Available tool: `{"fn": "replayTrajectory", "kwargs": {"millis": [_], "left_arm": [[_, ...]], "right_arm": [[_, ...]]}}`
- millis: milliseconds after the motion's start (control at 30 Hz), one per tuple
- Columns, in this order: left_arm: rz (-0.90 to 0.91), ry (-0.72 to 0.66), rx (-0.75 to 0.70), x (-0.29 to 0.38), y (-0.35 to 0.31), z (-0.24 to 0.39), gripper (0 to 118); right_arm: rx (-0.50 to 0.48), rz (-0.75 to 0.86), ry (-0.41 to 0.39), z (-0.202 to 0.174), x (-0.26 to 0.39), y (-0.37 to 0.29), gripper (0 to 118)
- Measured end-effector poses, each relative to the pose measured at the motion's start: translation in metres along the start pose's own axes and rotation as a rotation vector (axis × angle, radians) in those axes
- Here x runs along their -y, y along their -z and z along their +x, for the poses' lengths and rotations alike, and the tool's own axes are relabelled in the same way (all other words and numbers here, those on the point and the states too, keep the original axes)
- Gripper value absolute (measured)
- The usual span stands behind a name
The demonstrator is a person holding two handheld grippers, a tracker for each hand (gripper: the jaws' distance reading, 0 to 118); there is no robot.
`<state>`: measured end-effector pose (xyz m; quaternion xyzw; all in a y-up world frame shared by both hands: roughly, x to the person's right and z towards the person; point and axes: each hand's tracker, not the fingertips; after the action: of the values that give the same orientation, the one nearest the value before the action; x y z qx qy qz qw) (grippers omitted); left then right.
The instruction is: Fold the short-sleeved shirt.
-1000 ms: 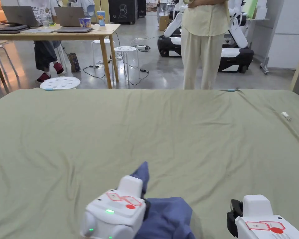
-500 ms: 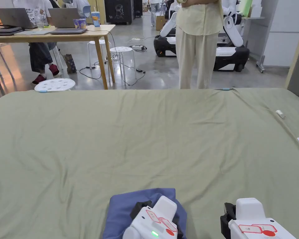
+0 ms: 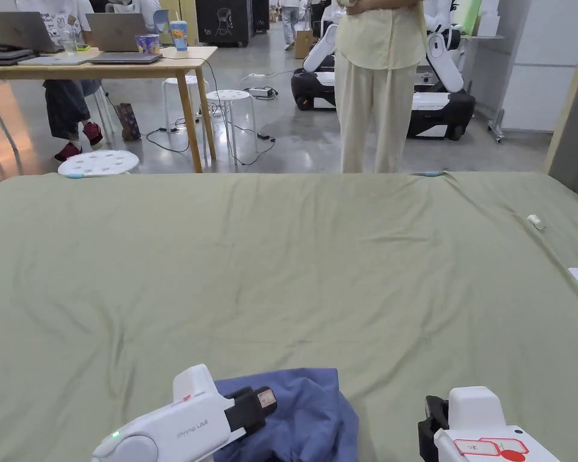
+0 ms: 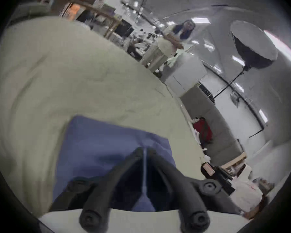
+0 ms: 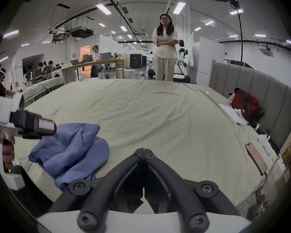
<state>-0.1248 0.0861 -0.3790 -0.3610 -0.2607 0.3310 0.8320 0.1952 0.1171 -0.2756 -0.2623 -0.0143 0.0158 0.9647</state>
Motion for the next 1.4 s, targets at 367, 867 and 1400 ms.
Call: {"fn": "replayTrajectory", "kwargs": {"millis": [367, 867, 1400], "left_arm": [[-0.169, -0.171, 0.182, 0.066, 0.053, -0.013, 0], [-0.047, 0.113, 0.045, 0.026, -0.028, 0.005, 6], [-0.087, 0.129, -0.124, 0.009, -0.043, -0.044, 89]], "right_arm": [[-0.011, -0.013, 0.010, -0.001, 0.001, 0.008, 0], [-0.438, -0.128, 0.184, -0.067, -0.018, 0.061, 0], [-0.518, -0.264, 0.361, -0.045, 0.026, 0.103, 0]]}}
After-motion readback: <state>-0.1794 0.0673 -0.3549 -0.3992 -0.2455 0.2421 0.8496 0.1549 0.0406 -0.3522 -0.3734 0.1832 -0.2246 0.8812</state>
